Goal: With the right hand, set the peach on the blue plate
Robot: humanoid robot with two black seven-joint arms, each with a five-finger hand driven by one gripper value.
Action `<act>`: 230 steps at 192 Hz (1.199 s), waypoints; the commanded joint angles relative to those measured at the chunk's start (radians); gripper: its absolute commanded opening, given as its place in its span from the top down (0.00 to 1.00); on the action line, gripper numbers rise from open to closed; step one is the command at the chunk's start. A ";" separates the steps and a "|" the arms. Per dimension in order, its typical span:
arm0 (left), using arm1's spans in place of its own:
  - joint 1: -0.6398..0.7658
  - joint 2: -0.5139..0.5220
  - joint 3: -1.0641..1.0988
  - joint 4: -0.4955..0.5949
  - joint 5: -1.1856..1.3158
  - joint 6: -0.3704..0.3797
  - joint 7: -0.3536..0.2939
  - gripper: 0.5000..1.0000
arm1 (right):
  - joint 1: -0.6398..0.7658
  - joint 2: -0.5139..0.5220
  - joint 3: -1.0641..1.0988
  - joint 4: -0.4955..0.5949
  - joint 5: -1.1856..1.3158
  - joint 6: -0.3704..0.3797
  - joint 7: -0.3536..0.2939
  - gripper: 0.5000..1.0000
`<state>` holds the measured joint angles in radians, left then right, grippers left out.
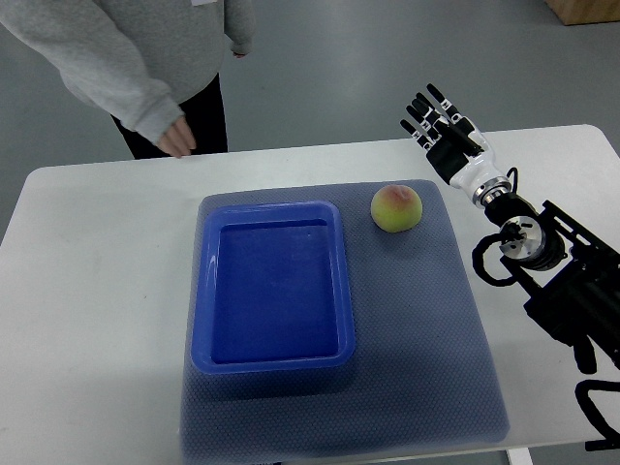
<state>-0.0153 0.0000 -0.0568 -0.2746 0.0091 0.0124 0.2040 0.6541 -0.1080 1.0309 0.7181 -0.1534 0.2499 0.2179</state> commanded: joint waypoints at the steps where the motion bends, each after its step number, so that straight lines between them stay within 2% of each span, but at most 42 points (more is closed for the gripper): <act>1: 0.000 0.000 0.000 0.000 0.000 0.000 0.000 0.00 | -0.002 -0.001 -0.002 0.000 0.000 0.000 0.000 0.14; 105: 0.000 0.000 0.000 -0.003 -0.001 -0.005 0.000 0.00 | 0.009 -0.009 -0.014 0.009 -0.015 -0.009 -0.003 0.14; 131: 0.000 0.000 -0.001 -0.002 -0.003 -0.011 0.000 0.00 | 0.047 -0.059 -0.069 0.009 -0.121 0.003 -0.012 0.14; 167: 0.000 0.000 0.000 -0.006 -0.001 -0.014 0.000 0.00 | 0.185 -0.174 -0.342 0.011 -0.518 0.009 -0.015 0.14; 180: -0.002 0.000 0.000 -0.009 -0.003 -0.014 0.000 0.00 | 0.208 -0.183 -0.376 0.011 -0.554 0.011 -0.015 0.14; 181: -0.002 0.000 0.000 -0.017 -0.003 -0.014 0.000 0.00 | 0.267 -0.206 -0.462 0.011 -0.637 0.020 -0.015 0.14; 187: -0.002 0.000 0.000 -0.018 -0.003 -0.014 0.000 0.00 | 0.306 -0.222 -0.520 0.011 -0.681 0.031 -0.015 0.14; 199: -0.002 0.000 0.000 -0.020 -0.003 -0.014 0.000 0.00 | 0.317 -0.226 -0.538 0.011 -0.696 0.034 -0.015 0.14; 200: -0.002 0.000 0.000 -0.025 -0.001 -0.014 0.000 0.00 | 0.381 -0.254 -0.639 0.011 -0.768 0.060 -0.015 0.14; 210: -0.002 0.000 0.002 -0.034 -0.003 -0.014 0.000 0.00 | 0.459 -0.274 -0.756 0.011 -0.813 0.094 -0.015 0.14; 219: -0.002 0.000 0.002 -0.034 -0.003 -0.014 0.000 0.00 | 0.460 -0.274 -0.756 0.011 -0.813 0.094 -0.015 0.14; 220: -0.002 0.000 0.002 -0.038 -0.003 -0.014 0.000 0.00 | 0.542 -0.280 -0.876 0.011 -0.831 0.121 -0.015 0.14; 230: -0.002 0.000 0.002 -0.038 -0.001 -0.015 0.000 0.00 | 0.608 -0.279 -0.983 0.011 -0.839 0.134 -0.017 0.14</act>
<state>-0.0170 0.0000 -0.0557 -0.3068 0.0061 -0.0019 0.2040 1.0989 -0.3732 0.2977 0.7291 -0.9464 0.3359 0.2022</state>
